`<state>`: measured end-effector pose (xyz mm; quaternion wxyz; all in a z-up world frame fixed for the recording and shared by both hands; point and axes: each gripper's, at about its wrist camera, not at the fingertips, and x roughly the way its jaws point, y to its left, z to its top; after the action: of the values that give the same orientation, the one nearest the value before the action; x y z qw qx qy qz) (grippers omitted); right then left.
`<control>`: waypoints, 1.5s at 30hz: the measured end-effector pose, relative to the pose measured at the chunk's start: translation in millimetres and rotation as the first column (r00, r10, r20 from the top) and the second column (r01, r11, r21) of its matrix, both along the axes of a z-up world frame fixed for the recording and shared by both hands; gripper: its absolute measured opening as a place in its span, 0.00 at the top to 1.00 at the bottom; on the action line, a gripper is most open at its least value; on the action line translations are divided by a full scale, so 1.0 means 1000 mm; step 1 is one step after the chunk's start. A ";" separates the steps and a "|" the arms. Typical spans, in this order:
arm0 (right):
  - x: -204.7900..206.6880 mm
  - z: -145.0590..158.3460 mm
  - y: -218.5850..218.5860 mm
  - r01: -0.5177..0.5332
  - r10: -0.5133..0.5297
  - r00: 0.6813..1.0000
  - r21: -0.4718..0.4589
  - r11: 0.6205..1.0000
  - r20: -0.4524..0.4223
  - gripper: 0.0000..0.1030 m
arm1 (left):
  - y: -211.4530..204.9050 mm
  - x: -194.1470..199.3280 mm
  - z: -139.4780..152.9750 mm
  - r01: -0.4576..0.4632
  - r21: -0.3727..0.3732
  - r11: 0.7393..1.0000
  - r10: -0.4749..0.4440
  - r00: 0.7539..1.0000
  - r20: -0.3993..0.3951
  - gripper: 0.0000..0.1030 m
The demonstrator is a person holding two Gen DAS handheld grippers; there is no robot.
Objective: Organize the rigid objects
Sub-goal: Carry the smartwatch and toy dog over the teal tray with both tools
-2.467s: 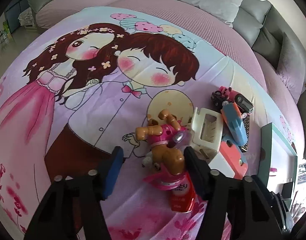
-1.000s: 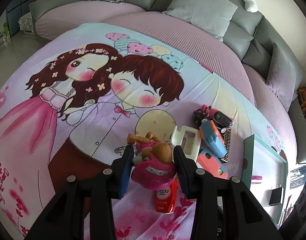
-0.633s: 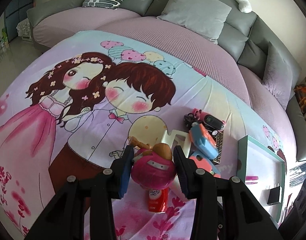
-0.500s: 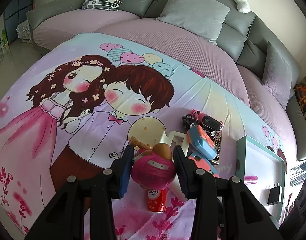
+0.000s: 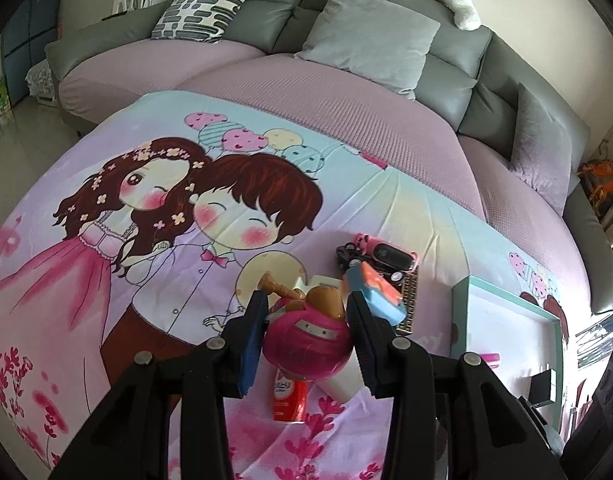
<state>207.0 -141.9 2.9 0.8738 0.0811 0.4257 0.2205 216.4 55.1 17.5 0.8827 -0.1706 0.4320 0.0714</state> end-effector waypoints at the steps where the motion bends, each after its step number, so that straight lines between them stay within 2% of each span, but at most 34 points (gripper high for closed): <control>1: 0.000 0.001 -0.002 0.008 -0.008 1.000 -0.002 1.000 0.002 0.42 | -0.002 0.000 0.001 0.004 0.002 1.000 -0.004 1.000 0.002 0.59; 18: 0.005 0.012 -0.065 0.173 -0.173 0.984 -0.001 0.985 0.032 0.42 | -0.050 0.005 0.018 0.112 0.058 0.992 -0.114 0.993 0.035 0.59; 28: 0.007 0.012 -0.110 0.312 -0.310 0.950 -0.059 0.948 0.045 0.42 | -0.083 0.007 0.024 0.188 0.073 0.979 -0.192 0.980 0.054 0.59; 33: 0.007 0.008 -0.134 0.399 -0.394 0.917 -0.153 0.904 0.064 0.42 | -0.108 0.010 0.022 0.259 0.064 0.964 -0.262 0.964 0.047 0.59; 40: 0.004 0.008 -0.165 0.494 -0.485 0.869 -0.239 0.836 0.098 0.42 | -0.148 0.014 0.014 0.361 0.056 0.931 -0.363 0.931 0.030 0.59; 45: 0.002 0.010 -0.179 0.522 -0.513 0.853 -0.224 0.823 0.099 0.42 | -0.177 0.013 0.009 0.436 0.052 0.899 -0.437 0.899 0.016 0.59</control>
<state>208.9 -320.7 13.2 0.9112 0.0819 0.3963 -0.0770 229.3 -121.4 26.0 0.8859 -0.0496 0.4452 -0.1202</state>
